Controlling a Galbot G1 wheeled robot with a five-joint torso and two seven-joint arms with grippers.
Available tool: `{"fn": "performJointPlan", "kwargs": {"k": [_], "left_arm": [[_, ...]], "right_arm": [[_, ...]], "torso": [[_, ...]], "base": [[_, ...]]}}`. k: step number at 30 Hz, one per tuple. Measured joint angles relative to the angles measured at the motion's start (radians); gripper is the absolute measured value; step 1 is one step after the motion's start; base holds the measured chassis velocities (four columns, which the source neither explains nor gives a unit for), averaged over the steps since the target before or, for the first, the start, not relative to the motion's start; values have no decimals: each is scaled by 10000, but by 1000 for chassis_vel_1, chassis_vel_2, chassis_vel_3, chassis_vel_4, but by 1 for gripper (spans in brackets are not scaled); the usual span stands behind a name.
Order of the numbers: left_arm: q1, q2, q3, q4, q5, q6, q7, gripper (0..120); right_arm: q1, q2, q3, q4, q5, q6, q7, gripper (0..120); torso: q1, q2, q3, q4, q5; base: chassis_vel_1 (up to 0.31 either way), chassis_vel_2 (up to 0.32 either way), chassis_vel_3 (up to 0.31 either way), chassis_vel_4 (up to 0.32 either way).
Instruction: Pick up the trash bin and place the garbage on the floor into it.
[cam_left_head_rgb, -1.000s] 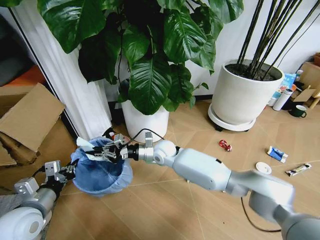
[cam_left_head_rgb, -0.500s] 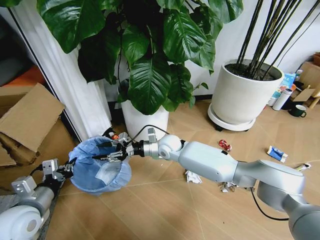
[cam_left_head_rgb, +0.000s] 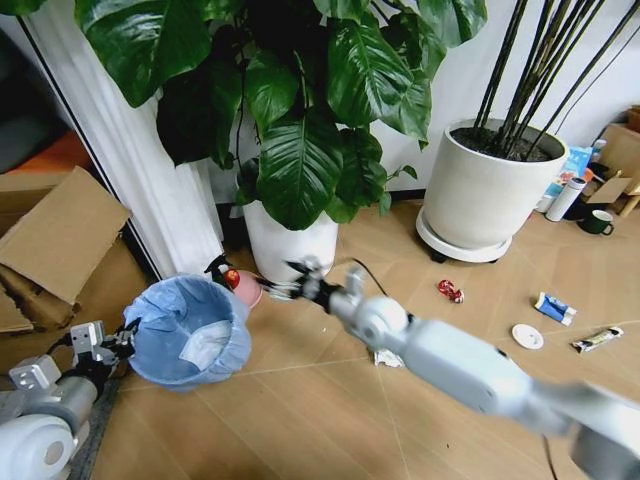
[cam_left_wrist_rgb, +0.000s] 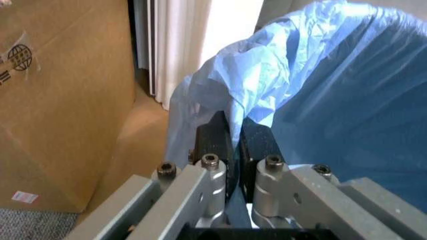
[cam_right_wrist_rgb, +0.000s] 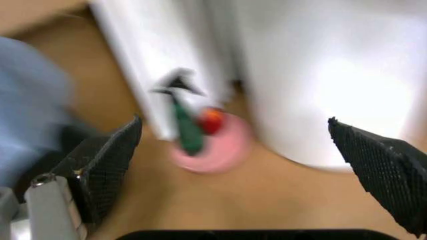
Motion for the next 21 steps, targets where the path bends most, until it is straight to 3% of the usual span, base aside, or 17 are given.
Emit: {"fn": "performJointPlan", "kwargs": {"k": [7, 11, 16, 21], "left_arm": [[18, 1, 6, 5, 0, -12, 16, 0], [130, -44, -28, -138, 1, -26, 44, 0], [14, -26, 16, -114, -3, -27, 36, 0], [-97, -9, 78, -26, -15, -25, 18, 0]], "right_arm": [[-1833, -529, 1536, 482, -658, -482, 1079, 100], [-4318, -814, 4081, 672, -2316, -792, 1369, 100], [-5216, -674, 5303, 487, -2958, -904, 1601, 100], [-5467, -267, 5608, 9, -2395, -941, 1904, 100]], "torso": [[0, 0, 0, 6, 0], [0, 1, 0, 1, 3], [-1, 1, 0, 4, 3], [0, 0, 0, 4, 0]], "base": [[0, 0, 0, 0], [0, 0, 0, 0], [0, 0, 0, 0], [0, 0, 0, 0]]}}
